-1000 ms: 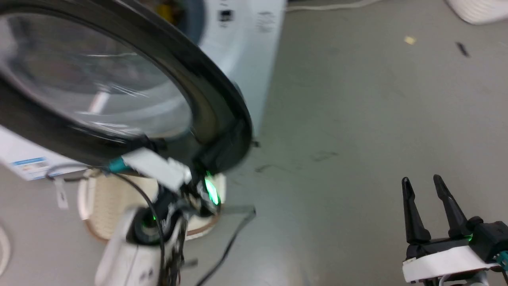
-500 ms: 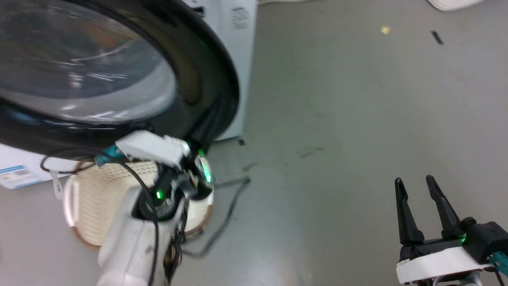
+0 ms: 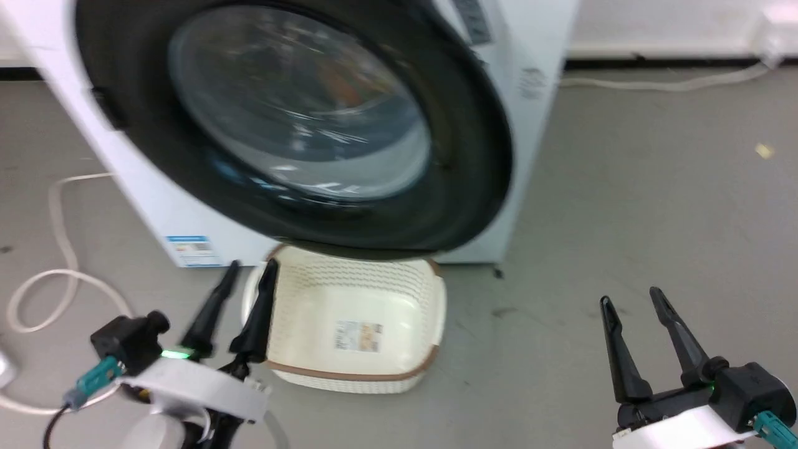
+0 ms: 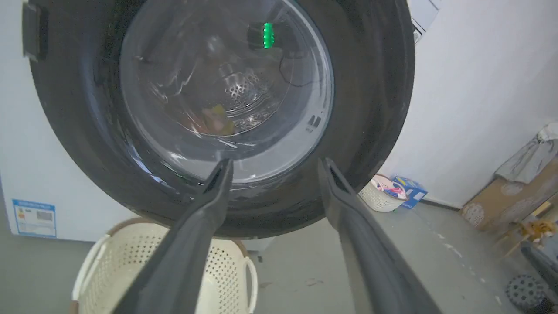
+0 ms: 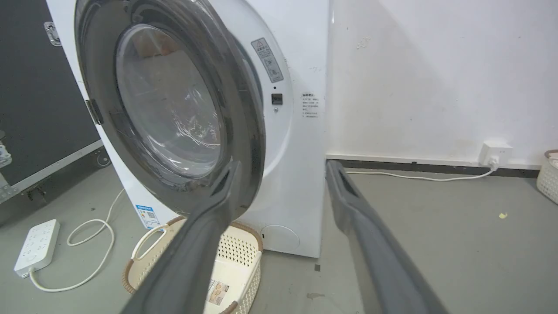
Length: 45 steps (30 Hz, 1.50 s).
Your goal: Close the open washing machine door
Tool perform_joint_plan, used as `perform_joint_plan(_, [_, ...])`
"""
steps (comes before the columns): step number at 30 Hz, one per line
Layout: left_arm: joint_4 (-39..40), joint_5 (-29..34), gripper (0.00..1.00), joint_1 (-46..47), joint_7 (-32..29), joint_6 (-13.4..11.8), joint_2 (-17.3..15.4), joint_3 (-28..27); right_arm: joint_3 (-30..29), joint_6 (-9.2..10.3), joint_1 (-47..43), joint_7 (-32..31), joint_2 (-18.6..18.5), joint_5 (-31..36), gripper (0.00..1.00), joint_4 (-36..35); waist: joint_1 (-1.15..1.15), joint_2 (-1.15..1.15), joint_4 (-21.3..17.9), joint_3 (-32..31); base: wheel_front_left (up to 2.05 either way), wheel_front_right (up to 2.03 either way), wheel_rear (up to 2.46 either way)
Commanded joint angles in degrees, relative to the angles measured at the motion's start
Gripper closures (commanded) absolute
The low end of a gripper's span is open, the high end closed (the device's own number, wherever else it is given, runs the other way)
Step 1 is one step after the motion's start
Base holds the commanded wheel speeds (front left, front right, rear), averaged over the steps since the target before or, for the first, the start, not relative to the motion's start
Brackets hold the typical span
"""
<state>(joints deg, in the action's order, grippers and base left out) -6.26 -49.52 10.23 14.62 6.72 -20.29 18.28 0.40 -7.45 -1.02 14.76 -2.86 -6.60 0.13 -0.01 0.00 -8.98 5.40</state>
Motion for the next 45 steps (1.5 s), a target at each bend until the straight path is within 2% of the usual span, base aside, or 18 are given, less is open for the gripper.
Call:
perform_joint_plan(1, [0.34,1.52,0.00,-0.31,0.23,-0.28,-0.16,-0.30,0.05,-0.03,-0.66,0.24,-0.01,0.33,0.00,-0.35,0.01,0.00,4.00,-3.13,0.00,0.00,0.00])
perform_joint_plan(2, [3.19,12.55,0.00,-1.97,0.33,-2.52,0.09,-3.03,0.28,-0.03,-1.09,0.24,-0.01,0.56,0.00,-0.43,0.01,0.00,5.66,-3.80,0.00,0.00,0.00])
perform_joint_plan(5, [7.29,25.10,0.00,-6.00,0.35,-4.40,1.98,-4.87,1.01,-0.03,-1.73,0.24,-0.01,1.02,0.00,-0.24,0.01,0.00,7.39,-4.86,0.00,0.00,0.00])
perform_joint_plan(6, [7.29,25.10,0.00,-6.00,0.35,-4.40,1.98,-4.87,1.01,-0.03,-1.73,0.24,-0.01,1.02,0.00,-0.24,0.01,0.00,7.39,-4.86,0.00,0.00,0.00])
perform_joint_plan(7, [9.01,30.18,0.00,-8.65,0.36,-5.29,3.84,-5.21,1.29,-0.03,-2.10,0.24,-0.01,1.17,0.00,-0.11,0.01,0.00,8.30,-5.38,0.00,0.00,0.00])
perform_joint_plan(8, [9.01,30.18,0.00,-8.65,0.36,-5.29,3.84,-5.21,1.29,-0.03,-2.10,0.24,-0.01,1.17,0.00,-0.11,0.01,0.00,8.30,-5.38,0.00,0.00,0.00])
perform_joint_plan(10, [10.18,34.04,0.00,-11.54,0.37,-5.76,6.86,-6.21,1.76,-0.03,-2.77,0.24,-0.01,1.09,0.00,0.48,0.01,0.00,9.40,-5.91,0.00,0.00,0.00])
perform_joint_plan(11, [10.18,34.04,0.00,-11.54,0.37,-5.76,6.86,-6.21,1.76,-0.03,-2.77,0.24,-0.01,1.09,0.00,0.48,0.01,0.00,9.40,-5.91,0.00,0.00,0.00])
perform_joint_plan(12, [10.07,35.49,0.00,-12.18,0.37,-5.53,7.25,-6.12,2.08,-0.03,-2.92,0.24,-0.01,1.10,0.04,0.76,0.01,0.00,9.72,-5.99,0.00,0.00,0.00])
perform_joint_plan(14, [9.46,37.65,0.00,-12.83,0.37,-4.81,7.99,-5.73,2.37,-0.03,-3.07,0.24,-0.01,1.60,1.00,0.95,0.01,0.00,10.55,-5.96,0.00,0.00,0.00])
perform_joint_plan(20, [7.30,39.60,0.00,-12.10,0.37,-3.57,10.54,-6.99,3.80,-0.03,-1.99,0.24,-0.01,4.46,1.00,1.48,0.01,0.00,13.05,-4.09,0.00,0.00,0.00])
perform_joint_plan(25, [7.09,40.68,0.00,-10.46,0.38,-2.62,11.73,-8.07,6.27,-0.03,3.61,-1.15,-0.60,6.90,1.00,3.21,0.01,0.00,14.60,-0.17,0.00,0.00,0.00])
perform_joint_plan(30, [7.49,41.63,0.00,-8.17,0.38,-1.61,12.62,-8.56,7.50,-0.03,12.20,-4.92,-4.69,6.20,1.00,6.15,0.01,0.00,15.94,5.01,0.00,0.00,0.00])
perform_joint_plan(36, [7.79,42.25,0.00,-4.79,0.38,-0.59,13.26,-9.07,7.26,-0.03,23.78,-8.99,-10.87,1.71,1.00,11.08,0.01,0.00,16.98,10.71,0.00,0.00,0.00])
perform_joint_plan(45, [8.10,42.49,0.00,-0.79,0.38,0.25,14.44,-9.37,6.63,-0.03,38.44,-12.14,-17.92,-1.99,1.00,17.89,0.01,0.00,18.73,16.16,0.00,0.00,0.00])
